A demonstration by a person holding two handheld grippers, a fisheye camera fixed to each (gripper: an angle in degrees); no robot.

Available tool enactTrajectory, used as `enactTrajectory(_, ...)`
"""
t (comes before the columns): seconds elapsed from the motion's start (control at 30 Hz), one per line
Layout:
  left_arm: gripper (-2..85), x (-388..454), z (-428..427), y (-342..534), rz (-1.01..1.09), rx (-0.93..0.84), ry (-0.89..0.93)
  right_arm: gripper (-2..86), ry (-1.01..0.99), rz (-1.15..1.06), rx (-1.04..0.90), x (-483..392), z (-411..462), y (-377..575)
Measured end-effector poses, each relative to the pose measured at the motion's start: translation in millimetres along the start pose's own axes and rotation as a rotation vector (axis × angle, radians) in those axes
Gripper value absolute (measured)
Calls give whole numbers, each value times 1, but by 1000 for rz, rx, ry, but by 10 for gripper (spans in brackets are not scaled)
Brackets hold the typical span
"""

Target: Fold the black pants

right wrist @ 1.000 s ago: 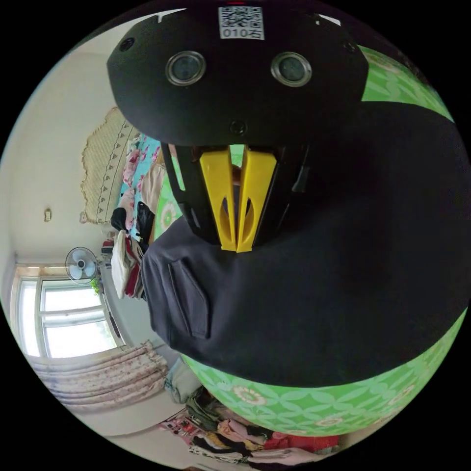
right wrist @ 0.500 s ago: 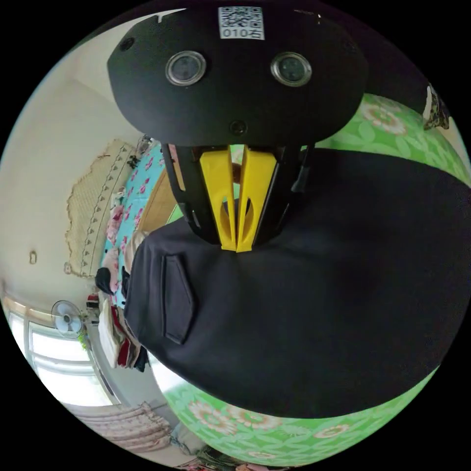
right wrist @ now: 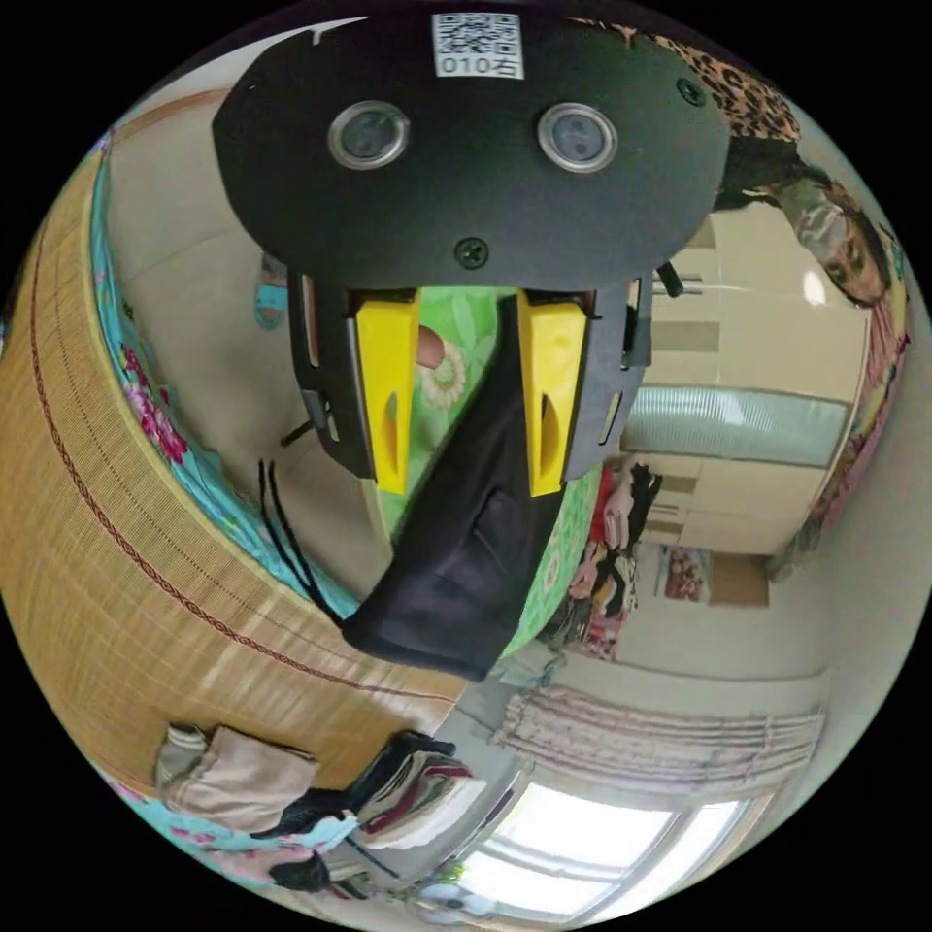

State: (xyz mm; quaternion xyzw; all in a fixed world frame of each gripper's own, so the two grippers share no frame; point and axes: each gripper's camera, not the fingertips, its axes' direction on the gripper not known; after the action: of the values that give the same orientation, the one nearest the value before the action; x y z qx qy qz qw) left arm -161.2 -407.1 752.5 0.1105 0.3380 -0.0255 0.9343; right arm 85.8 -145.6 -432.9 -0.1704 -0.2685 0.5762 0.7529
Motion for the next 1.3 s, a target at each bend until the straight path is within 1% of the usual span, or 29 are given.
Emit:
enactTrajectory(0.07, -2, 44, 36, -14, 96, -50, 46, 170, 5, 75, 6, 27, -4, -20)
enactTrajectory(0.13, -2, 62, 53, -19, 118, -58, 122, 175, -66, 117, 19, 56, -7, -44)
enactTrajectory(0.17, -2, 66, 63, -22, 112, -61, 164, 176, -82, 130, 16, 62, -7, -50)
enactTrajectory(0.23, -2, 66, 75, -24, 80, -71, 179, 172, -174, 137, 36, 79, -7, -68)
enactTrajectory(0.33, -2, 57, 88, -27, 22, -92, 190, 147, -237, 126, 52, 89, -6, -89)
enactTrajectory(0.47, -2, 31, 86, -18, -73, -57, 326, 91, -216, 124, 62, 91, -9, -109)
enactTrajectory(0.57, -2, 14, 81, -8, -154, -32, 415, 66, -226, 51, 95, 72, -21, -113)
enactTrajectory(0.67, -2, 3, 72, 3, -210, -19, 483, 60, -306, -47, 128, 35, -34, -110)
enactTrajectory(0.73, -2, -4, 65, 11, -252, -9, 525, 59, -344, -170, 123, -17, -39, -101)
enactTrajectory(0.77, -2, -9, 59, 17, -279, -1, 542, 59, -341, -217, 112, -35, -38, -98)
enactTrajectory(0.83, -2, -16, 47, 26, -312, 19, 565, 59, -305, -405, 44, -111, -26, -77)
enactTrajectory(0.87, -2, -20, 38, 32, -326, 34, 579, 59, -291, -460, 22, -132, -20, -67)
enactTrajectory(0.93, -2, -25, 25, 40, -341, 54, 583, 58, -216, -653, -72, -207, 12, -22)
enactTrajectory(0.97, -2, -28, 16, 45, -350, 64, 579, 58, -208, -691, -92, -222, 22, -9)
enactTrajectory(1.03, -2, -33, 4, 52, -361, 74, 580, 58, -213, -785, -191, -266, 72, 40)
enactTrajectory(1.07, -1, -36, -2, 57, -372, 81, 581, 58, -213, -805, -214, -274, 87, 53)
enactTrajectory(1.1, -1, -37, -5, 59, -378, 85, 581, 58, -203, -838, -265, -284, 120, 77)
enactTrajectory(1.13, -1, -40, -11, 64, -393, 91, 581, 58, -166, -847, -335, -288, 160, 99)
enactTrajectory(1.17, -1, -43, -16, 69, -410, 95, 581, 58, -143, -835, -375, -286, 181, 109)
enactTrajectory(1.23, -1, -46, -24, 76, -431, 104, 585, 57, -53, -765, -546, -266, 259, 139)
enactTrajectory(1.3, -1, -47, -31, 83, -449, 102, 590, 57, -10, -712, -594, -250, 290, 147)
